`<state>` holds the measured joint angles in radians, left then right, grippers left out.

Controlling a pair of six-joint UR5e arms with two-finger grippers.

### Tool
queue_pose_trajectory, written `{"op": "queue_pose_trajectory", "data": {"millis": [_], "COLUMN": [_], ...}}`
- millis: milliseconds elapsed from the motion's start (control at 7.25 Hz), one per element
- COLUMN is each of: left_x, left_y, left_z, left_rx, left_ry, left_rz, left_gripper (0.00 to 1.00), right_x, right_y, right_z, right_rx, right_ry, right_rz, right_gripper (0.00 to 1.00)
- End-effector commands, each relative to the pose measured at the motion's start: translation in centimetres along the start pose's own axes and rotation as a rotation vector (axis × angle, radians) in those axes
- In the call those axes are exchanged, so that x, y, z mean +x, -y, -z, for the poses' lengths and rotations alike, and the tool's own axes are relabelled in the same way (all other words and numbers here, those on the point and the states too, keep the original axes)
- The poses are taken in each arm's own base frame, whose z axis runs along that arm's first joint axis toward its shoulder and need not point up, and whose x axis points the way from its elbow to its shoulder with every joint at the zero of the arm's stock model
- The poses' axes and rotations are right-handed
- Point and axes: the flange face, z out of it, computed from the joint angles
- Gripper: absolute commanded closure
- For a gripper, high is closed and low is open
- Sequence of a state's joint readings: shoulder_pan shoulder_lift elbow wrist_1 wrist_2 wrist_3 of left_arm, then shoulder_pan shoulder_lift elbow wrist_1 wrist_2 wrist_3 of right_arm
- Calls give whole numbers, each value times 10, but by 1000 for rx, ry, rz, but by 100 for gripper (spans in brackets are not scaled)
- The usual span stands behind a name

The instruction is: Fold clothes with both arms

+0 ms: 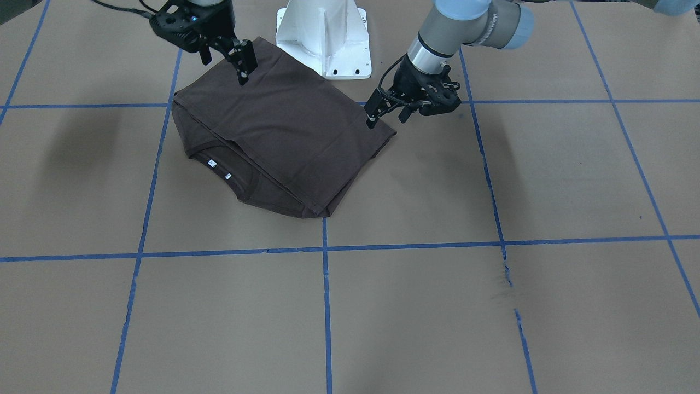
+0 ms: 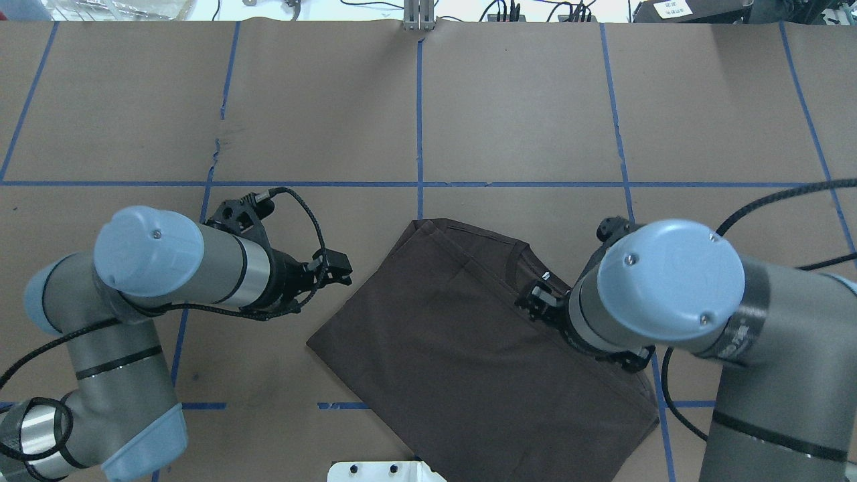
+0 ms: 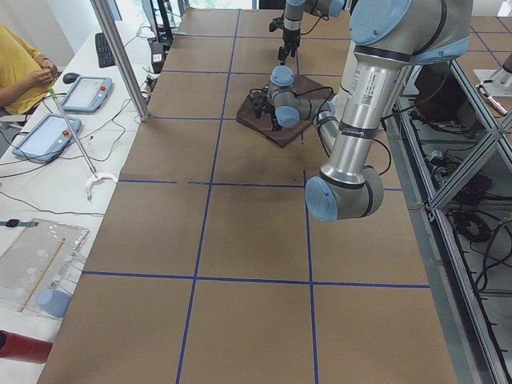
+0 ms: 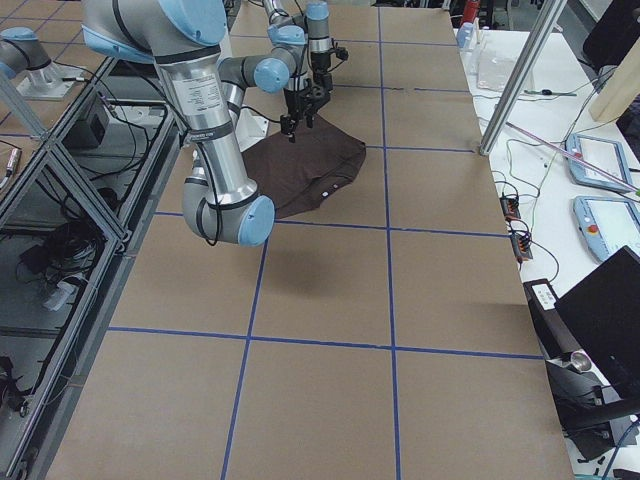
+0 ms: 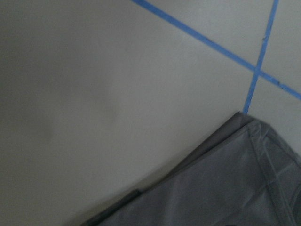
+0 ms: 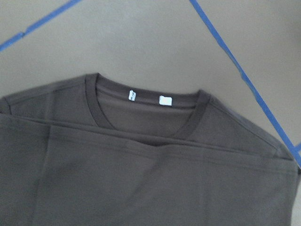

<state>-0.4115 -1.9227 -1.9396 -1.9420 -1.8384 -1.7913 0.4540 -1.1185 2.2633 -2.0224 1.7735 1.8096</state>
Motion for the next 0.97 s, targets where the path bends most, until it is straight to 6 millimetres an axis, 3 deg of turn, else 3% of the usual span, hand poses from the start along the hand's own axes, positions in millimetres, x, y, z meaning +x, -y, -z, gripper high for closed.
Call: {"op": "queue_pose_trajectory", "data": {"millis": [0, 138, 828], "left_x": [-17, -21, -34], "left_y": [-40, -37, -26], "left_z": [-39, -48, -71], "left_rx": [-13, -5, 36], "left_ry": [56, 75, 118], "left_rz": [3, 7, 3], "left_gripper": [10, 18, 29], "right_x": [-28, -29, -29], "right_y": [56, 56, 56], "right_z": [-25, -38, -40], "right_rx": [55, 52, 52], "right_ry": [58, 44, 41], "right_rz": [23, 25, 24], "right_gripper": [0, 0, 0]}}
